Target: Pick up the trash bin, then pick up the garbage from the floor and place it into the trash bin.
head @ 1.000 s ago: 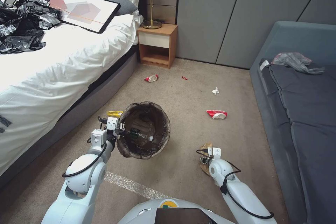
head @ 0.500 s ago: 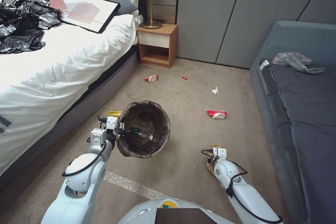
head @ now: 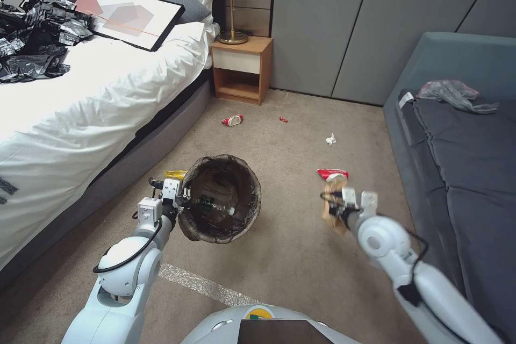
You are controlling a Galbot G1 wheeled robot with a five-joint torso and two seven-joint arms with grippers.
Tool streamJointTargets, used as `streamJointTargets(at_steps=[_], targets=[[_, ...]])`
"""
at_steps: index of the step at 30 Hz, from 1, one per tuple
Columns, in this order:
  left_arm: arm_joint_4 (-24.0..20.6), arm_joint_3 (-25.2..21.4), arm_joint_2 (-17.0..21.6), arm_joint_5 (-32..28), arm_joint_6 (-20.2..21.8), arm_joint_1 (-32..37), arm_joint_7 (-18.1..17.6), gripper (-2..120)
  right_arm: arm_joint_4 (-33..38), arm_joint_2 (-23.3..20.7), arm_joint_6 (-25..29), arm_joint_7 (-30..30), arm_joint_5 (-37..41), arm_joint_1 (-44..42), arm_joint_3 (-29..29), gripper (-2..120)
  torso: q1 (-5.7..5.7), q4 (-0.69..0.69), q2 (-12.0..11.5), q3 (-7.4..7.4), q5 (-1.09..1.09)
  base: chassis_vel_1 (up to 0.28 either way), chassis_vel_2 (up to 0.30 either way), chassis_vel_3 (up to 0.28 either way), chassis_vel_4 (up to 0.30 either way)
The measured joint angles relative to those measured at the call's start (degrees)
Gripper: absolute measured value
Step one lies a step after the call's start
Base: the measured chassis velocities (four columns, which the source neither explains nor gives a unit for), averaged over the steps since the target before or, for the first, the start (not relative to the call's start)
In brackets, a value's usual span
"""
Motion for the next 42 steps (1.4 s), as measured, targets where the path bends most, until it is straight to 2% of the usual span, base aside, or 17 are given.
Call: streamJointTargets(at_steps=[1, 3, 4, 7, 9, 10, 12, 14, 16, 17, 20, 21, 24, 25, 27, 32, 42], targets=[[0.00, 0.00, 0.00, 0.00, 0.00, 0.00, 0.00, 2, 0.00, 0.00, 0.00, 0.00, 0.00, 0.00, 0.00, 0, 0.00, 0.00, 0.00, 0.00, 0.00, 0.000, 0.000, 0.000, 0.000], [0.25, 0.23, -0.27, 0.30, 0.01, -0.02, -0.02, 2, 8.21, -5.78, -0.21, 0.55, 10.74, 3.84, 2.20, 0, 0.00, 0.01, 0.00, 0.00, -0.01, 0.000, 0.000, 0.000, 0.000], [0.25, 0.23, -0.27, 0.30, 0.01, -0.02, -0.02, 2, 8.21, -5.78, -0.21, 0.55, 10.74, 3.84, 2.20, 0, 0.00, 0.01, 0.00, 0.00, -0.01, 0.000, 0.000, 0.000, 0.000], [0.56, 0.44, -0.61, 0.57, -0.01, -0.01, -0.05, 2, 11.98, -10.77, 0.19, -1.07, 18.06, 7.96, 3.14, 0, 0.00, -0.01, -0.01, 0.00, 0.01, 0.000, 0.000, 0.000, 0.000], [0.81, 0.85, -0.98, 0.89, -0.09, -0.02, -0.05, 2, 15.38, -16.23, 2.35, -3.31, 28.68, 15.52, 1.94, 0, 0.00, 0.01, 0.00, 0.00, -0.06, 0.000, 0.000, 0.000, 0.000], [0.81, 0.85, -0.98, 0.89, -0.09, -0.02, -0.05, 2, 15.38, -16.23, 2.35, -3.31, 28.68, 15.52, 1.94, 0, 0.00, 0.01, 0.00, 0.00, -0.06, 0.000, 0.000, 0.000, 0.000], [0.96, 1.06, -1.21, 1.12, -0.13, -0.16, -0.06, 2, 16.77, -18.64, 3.91, -5.47, 36.32, 24.05, -1.67, 0, 0.00, -0.01, 0.00, 0.00, 0.02, 0.000, 0.000, 0.000, 0.000], [1.01, 1.14, -1.39, 1.27, -0.15, -0.19, -0.07, 2, 16.83, -18.96, 4.20, -6.41, 38.10, 28.67, -4.27, 0, 0.00, -0.01, 0.00, 0.00, -0.01, 0.000, 0.000, 0.000, 0.000], [1.10, 1.19, -1.47, 1.36, -0.19, -0.22, -0.03, 2, 15.75, -18.85, 4.37, -7.87, 40.18, 37.52, -11.20, 0, 0.00, 0.00, 0.00, 0.00, 0.00, 0.000, 0.000, 0.000, 0.000], [1.10, 1.19, -1.47, 1.36, -0.19, -0.22, -0.03, 2, 15.75, -18.85, 4.37, -7.87, 40.18, 37.52, -11.20, 0, 0.00, 0.00, 0.00, 0.00, 0.00, 0.000, 0.000, 0.000, 0.000], [1.47, 1.10, -1.35, 1.40, -0.26, -0.34, -0.04, 2, 12.37, -17.40, 4.41, -9.19, 40.92, 49.48, -23.73, 0, 0.00, 0.00, 0.00, 0.01, 0.02, 0.000, 0.000, 0.000, 0.000], [1.47, 1.10, -1.35, 1.40, -0.26, -0.34, -0.04, 2, 12.37, -17.40, 4.41, -9.19, 40.92, 49.48, -23.73, 0, 0.00, 0.00, 0.00, 0.01, 0.02, 0.000, 0.000, 0.000, 0.000], [1.95, 0.94, -1.42, 1.36, -0.32, -0.58, -0.05, 2, 9.09, -13.57, 4.40, -8.54, 41.98, 62.87, -38.74, 0, 0.00, 0.01, 0.00, 0.01, -0.02, 0.000, 0.000, 0.000, 0.000], [1.95, 0.94, -1.42, 1.36, -0.32, -0.58, -0.05, 2, 9.09, -13.57, 4.40, -8.54, 41.98, 62.87, -38.74, 0, 0.00, 0.01, 0.00, 0.01, -0.02, 0.000, 0.000, 0.000, 0.000], [2.11, 0.88, -1.63, 1.34, -0.34, -0.68, -0.05, 2, 7.69, -9.68, 4.22, -5.97, 43.42, 68.31, -46.24, 0, 0.00, 0.02, 0.00, 0.01, -0.03, 0.000, 0.000, 0.000, 0.000], [2.01, 0.57, -1.83, 1.05, -0.35, -0.76, -0.09, 2, 5.57, -5.68, 3.85, -3.46, 42.03, 70.07, -52.84, 0, 0.00, 0.02, 0.00, 0.01, -0.02, 0.000, 0.000, 0.000, 0.000], [2.03, 0.09, -1.61, 0.34, -0.33, -1.23, -0.10, 2, 2.91, -3.19, 3.66, -1.16, 39.17, 66.83, -57.23, 0, 0.00, 0.00, 0.00, 0.00, -0.01, 0.000, 0.000, 0.000, 0.000]])
